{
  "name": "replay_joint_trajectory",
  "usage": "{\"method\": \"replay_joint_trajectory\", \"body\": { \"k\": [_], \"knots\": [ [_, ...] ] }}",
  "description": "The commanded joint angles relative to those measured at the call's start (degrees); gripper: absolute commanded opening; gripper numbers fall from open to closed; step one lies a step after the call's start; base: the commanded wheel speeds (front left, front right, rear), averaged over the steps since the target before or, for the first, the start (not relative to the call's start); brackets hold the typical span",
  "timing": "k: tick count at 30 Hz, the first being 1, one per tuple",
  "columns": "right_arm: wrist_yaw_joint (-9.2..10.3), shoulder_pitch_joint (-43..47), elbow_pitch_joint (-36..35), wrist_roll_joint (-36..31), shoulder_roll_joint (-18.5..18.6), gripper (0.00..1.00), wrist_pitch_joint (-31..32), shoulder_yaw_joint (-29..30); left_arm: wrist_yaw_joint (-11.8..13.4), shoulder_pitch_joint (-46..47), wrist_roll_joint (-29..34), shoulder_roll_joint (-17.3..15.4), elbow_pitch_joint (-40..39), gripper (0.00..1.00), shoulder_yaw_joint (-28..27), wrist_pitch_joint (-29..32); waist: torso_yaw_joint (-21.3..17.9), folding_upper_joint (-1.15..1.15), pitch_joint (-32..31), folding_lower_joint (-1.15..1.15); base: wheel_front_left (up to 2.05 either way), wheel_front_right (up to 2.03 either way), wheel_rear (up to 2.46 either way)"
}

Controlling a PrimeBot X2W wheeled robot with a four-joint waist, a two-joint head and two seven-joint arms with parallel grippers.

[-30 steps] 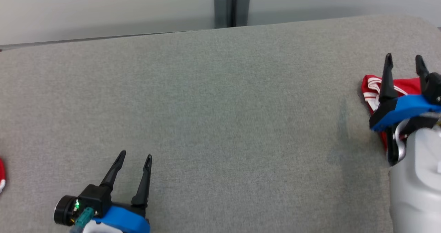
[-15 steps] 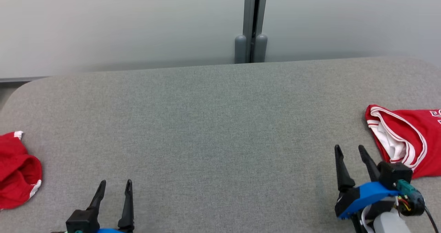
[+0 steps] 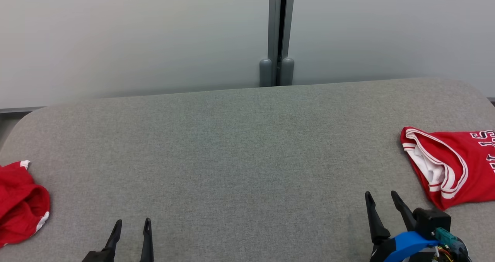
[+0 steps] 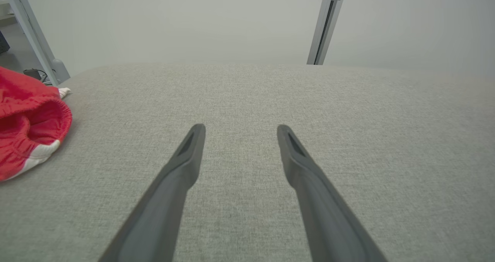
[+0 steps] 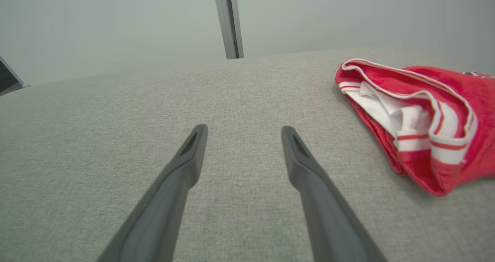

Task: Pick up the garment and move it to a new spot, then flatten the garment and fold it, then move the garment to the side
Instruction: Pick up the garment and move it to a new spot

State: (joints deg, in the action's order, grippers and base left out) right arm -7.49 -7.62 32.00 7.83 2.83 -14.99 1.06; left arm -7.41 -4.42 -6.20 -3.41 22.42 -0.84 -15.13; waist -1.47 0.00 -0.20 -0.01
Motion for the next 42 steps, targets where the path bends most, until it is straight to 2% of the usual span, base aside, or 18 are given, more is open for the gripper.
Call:
{"method": "replay_joint_trajectory", "body": {
  "k": [1, 6, 17, 18, 24, 29, 35, 38, 42],
  "knots": [
    [0.0, 0.53, -0.43, 0.28, 0.21, 1.0, -0.24, -0.12, 0.04, 0.09, 0.31, 0.07, -0.15, 1.0, 0.2, 0.01, 0.33, 0.0, 0.12, 0.01, 0.0, 0.0, 0.0],
    [0.0, 0.96, -0.49, 0.5, 0.2, 1.0, -0.25, -0.48, -0.02, 1.21, 0.68, 0.19, 0.5, 1.0, 0.07, 0.01, 3.07, 0.0, 0.69, 0.01, 0.0, 0.0, 0.0],
    [0.0, -1.33, 0.64, 3.2, 0.24, 1.0, -0.21, -3.01, -0.07, 3.61, 0.82, -0.93, 2.28, 1.0, -2.25, 0.0, 17.69, 0.0, 3.1, 0.01, 0.0, 0.0, 0.0],
    [0.0, -1.33, 0.64, 3.2, 0.24, 1.0, -0.21, -3.01, -0.07, 3.61, 0.82, -0.93, 2.28, 1.0, -2.25, 0.0, 17.69, 0.0, 3.1, 0.01, 0.0, 0.0, 0.0],
    [0.0, -2.63, 1.51, 4.14, 0.25, 1.0, -0.21, -5.64, -0.09, 2.58, -0.21, -0.93, 3.06, 1.0, -4.3, 0.01, 23.31, 0.0, 3.3, 0.01, 0.0, 0.0, 0.0],
    [0.0, -3.65, 1.67, 4.5, 0.26, 1.0, -0.21, -7.12, -0.09, 2.77, -0.85, -0.57, 3.21, 1.0, -6.45, 0.01, 24.49, 0.0, 3.71, 0.01, 0.0, 0.0, 0.0],
    [0.0, -4.87, 1.24, 3.02, 0.26, 1.0, -0.21, -7.55, -0.1, 7.29, -2.84, -1.52, 4.6, 1.0, -7.37, 0.01, 23.47, 0.0, 6.33, 0.01, 0.0, 0.0, 0.0],
    [0.0, -5.85, 1.0, 2.03, 0.23, 1.0, -0.21, -7.29, -0.1, 11.28, -4.95, -3.49, 5.84, 1.0, -7.37, 0.01, 22.26, 0.0, 8.58, 0.01, 0.0, 0.0, 0.0],
    [0.0, -7.8, -0.17, 0.58, 0.24, 1.0, -0.22, -7.2, -0.1, 17.72, -8.22, -7.71, 8.38, 1.0, -6.76, 0.01, 20.58, 0.0, 12.47, 0.01, 0.0, 0.0, 0.0]
  ]
}}
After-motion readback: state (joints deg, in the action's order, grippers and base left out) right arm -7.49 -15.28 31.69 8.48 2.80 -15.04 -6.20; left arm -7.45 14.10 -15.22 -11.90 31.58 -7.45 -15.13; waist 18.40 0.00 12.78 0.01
